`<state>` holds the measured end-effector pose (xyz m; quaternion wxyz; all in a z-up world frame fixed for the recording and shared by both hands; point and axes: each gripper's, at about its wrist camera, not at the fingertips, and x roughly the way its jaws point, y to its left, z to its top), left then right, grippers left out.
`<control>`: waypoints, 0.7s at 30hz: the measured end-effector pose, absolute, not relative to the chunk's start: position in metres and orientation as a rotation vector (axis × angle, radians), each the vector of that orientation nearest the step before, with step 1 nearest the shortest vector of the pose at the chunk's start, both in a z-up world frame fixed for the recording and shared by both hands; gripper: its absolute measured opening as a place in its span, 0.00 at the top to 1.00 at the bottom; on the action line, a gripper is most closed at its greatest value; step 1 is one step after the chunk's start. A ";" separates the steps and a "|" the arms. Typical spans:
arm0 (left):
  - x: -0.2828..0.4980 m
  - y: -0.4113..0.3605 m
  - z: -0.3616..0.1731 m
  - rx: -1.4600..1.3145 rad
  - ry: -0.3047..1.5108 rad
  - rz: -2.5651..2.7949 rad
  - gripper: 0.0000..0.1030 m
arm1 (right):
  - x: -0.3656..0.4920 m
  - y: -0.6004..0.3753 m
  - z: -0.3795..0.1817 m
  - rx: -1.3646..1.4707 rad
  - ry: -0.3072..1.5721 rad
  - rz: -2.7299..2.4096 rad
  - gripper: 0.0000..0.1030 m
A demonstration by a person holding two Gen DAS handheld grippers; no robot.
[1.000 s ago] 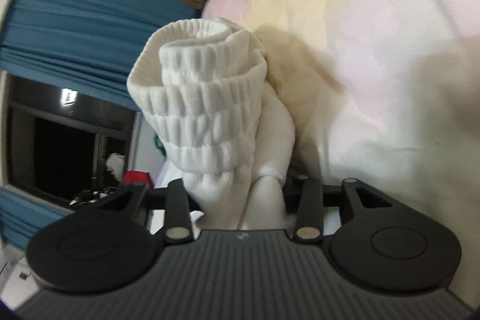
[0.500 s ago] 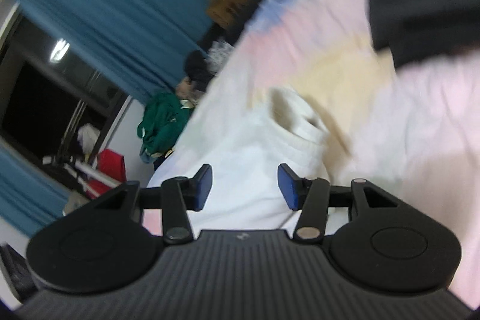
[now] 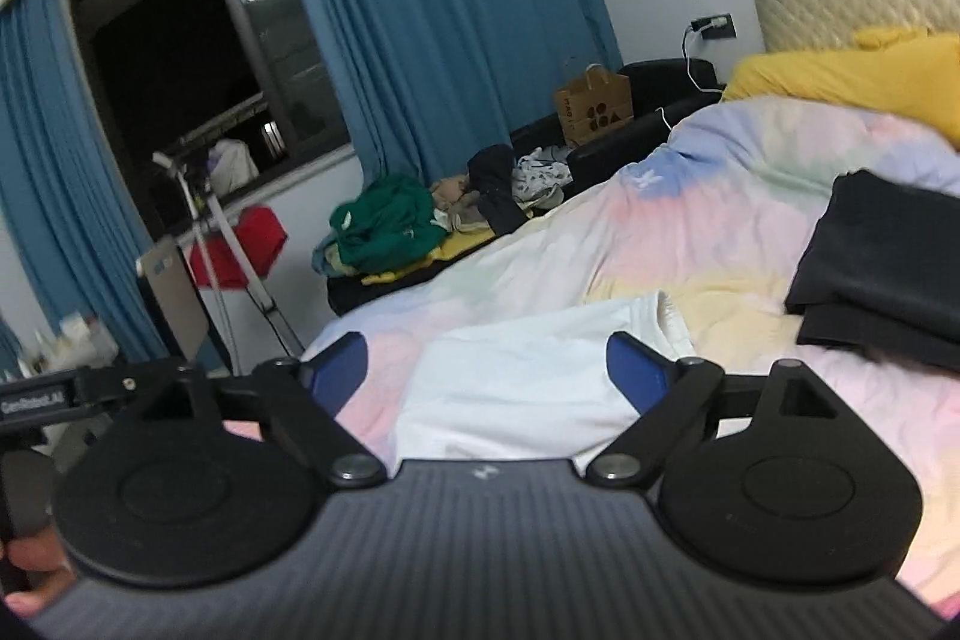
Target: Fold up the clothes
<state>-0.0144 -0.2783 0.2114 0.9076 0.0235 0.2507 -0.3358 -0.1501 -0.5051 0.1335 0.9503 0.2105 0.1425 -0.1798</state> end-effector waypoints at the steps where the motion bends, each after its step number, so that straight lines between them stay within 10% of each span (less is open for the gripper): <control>1: -0.024 -0.270 0.210 0.042 0.512 -0.689 0.00 | -0.154 -0.497 0.136 0.408 0.294 -0.370 0.14; 21: -0.094 -0.205 0.139 0.074 0.462 -0.553 0.00 | -0.172 -0.406 0.088 0.229 0.313 -0.434 0.15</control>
